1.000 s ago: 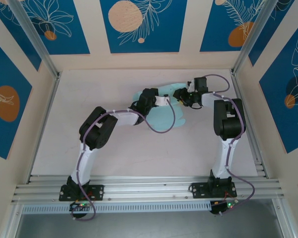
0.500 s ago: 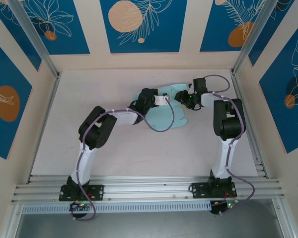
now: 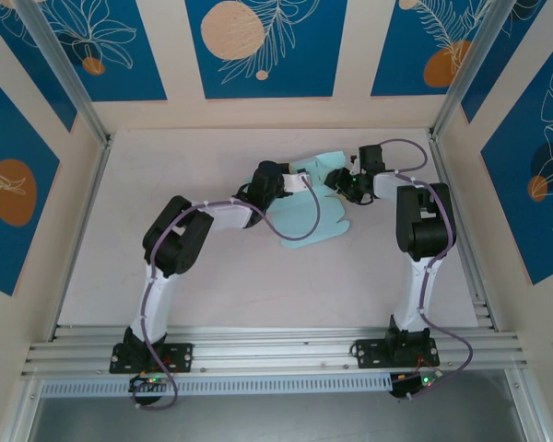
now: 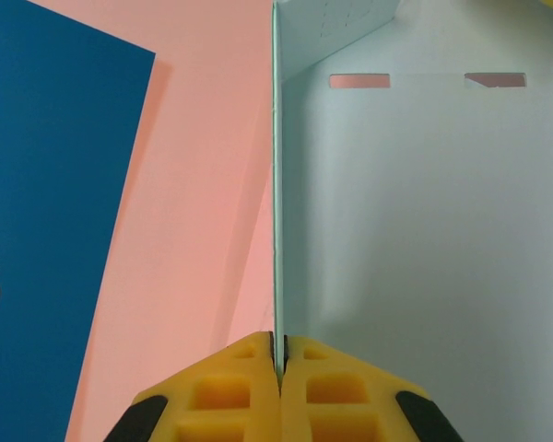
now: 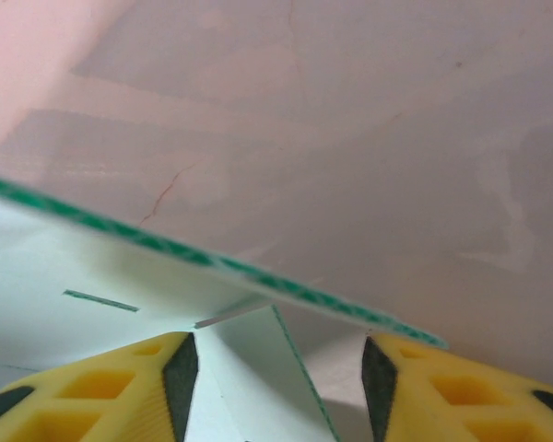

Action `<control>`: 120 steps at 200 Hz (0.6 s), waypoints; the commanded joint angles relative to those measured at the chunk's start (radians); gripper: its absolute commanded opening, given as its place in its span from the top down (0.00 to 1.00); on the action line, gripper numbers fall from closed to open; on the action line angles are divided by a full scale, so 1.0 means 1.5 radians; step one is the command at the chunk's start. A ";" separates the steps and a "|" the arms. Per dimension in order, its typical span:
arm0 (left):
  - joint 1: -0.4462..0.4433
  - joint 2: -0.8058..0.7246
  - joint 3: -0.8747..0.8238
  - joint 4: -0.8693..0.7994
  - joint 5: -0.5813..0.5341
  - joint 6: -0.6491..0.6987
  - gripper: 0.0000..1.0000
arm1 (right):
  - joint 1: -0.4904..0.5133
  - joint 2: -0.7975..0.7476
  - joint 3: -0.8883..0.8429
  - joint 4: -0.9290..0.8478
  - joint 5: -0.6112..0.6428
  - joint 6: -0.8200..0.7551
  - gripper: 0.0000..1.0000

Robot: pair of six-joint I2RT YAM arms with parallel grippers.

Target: Fold the paper box

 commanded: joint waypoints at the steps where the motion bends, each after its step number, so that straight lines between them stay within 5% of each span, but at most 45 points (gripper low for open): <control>1: 0.002 -0.020 0.003 -0.024 0.023 -0.014 1.00 | 0.004 -0.013 -0.001 0.033 -0.042 -0.001 0.57; 21: 0.000 -0.018 0.001 -0.024 0.018 -0.005 1.00 | 0.016 -0.014 0.007 0.038 -0.040 -0.017 0.64; 120: -0.018 0.011 0.028 -0.022 -0.020 0.013 1.00 | 0.085 -0.047 0.010 0.034 0.023 -0.060 0.66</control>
